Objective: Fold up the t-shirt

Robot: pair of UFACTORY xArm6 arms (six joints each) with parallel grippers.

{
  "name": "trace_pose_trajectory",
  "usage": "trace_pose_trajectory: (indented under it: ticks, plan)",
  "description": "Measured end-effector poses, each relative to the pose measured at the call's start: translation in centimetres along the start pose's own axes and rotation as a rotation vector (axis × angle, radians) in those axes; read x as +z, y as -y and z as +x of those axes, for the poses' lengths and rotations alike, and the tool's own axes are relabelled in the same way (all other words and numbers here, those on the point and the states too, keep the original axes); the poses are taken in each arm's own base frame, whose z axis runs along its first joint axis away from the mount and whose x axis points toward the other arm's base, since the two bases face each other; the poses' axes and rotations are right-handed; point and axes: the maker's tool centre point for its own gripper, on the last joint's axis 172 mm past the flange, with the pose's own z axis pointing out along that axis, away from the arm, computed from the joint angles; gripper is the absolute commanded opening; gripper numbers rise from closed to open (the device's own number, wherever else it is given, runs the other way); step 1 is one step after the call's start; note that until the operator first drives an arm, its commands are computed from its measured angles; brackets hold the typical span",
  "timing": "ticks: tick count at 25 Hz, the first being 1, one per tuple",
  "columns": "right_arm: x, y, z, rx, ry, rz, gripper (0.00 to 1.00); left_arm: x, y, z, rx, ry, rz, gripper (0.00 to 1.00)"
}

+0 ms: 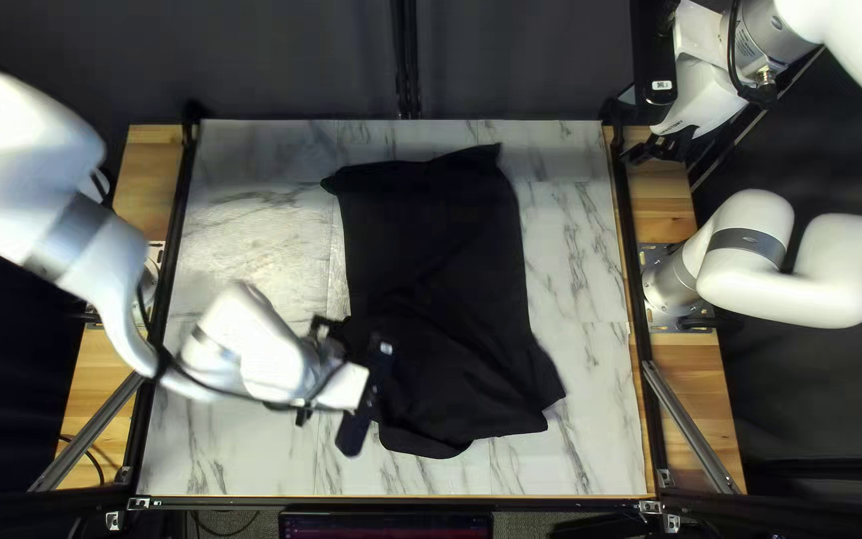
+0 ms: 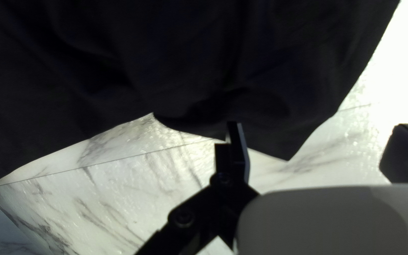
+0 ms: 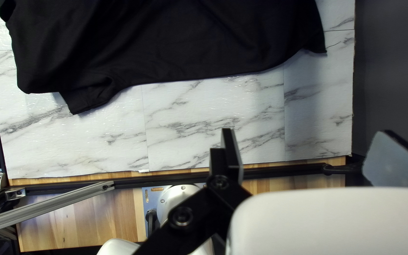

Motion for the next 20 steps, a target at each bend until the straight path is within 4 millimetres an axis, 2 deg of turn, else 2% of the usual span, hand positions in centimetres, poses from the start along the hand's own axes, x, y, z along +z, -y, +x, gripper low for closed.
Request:
trace_pose_trajectory:
  ticks: [1, 2, 3, 4, 5, 15, 20]
  plan:
    - [0.0, 0.0, 0.0, 0.0, 0.0, 0.0, 1.0, 0.3, 0.1, -0.1, 0.002, 0.008, -0.001, 0.73]
    - [0.0, 0.0, 0.0, 0.0, 0.0, 0.0, 1.0, 0.6, 0.3, -0.4, 0.003, 0.015, -0.003, 0.58]
    - [0.0, 0.0, 0.0, 0.0, 0.0, 0.0, 1.0, 0.7, 0.4, -0.5, 0.002, 0.021, -0.004, 0.35]
    - [0.0, 0.0, 0.0, 0.0, 0.0, 0.0, 1.0, 0.8, 0.5, -0.7, 0.001, 0.026, -0.005, 0.06]
    - [0.0, 0.0, 0.0, 0.0, 0.0, 0.0, 1.0, 0.8, 0.6, -0.8, 0.0, 0.029, -0.006, 0.0]
    - [0.0, 0.0, 0.0, 0.0, 0.0, 0.0, 1.0, 1.5, 1.2, -1.3, -0.02, 0.053, -0.006, 0.0]
    - [0.0, 0.0, 0.0, 0.0, 0.0, 0.0, 1.0, -0.1, 1.2, -2.0, -0.029, 0.061, 0.003, 0.0]
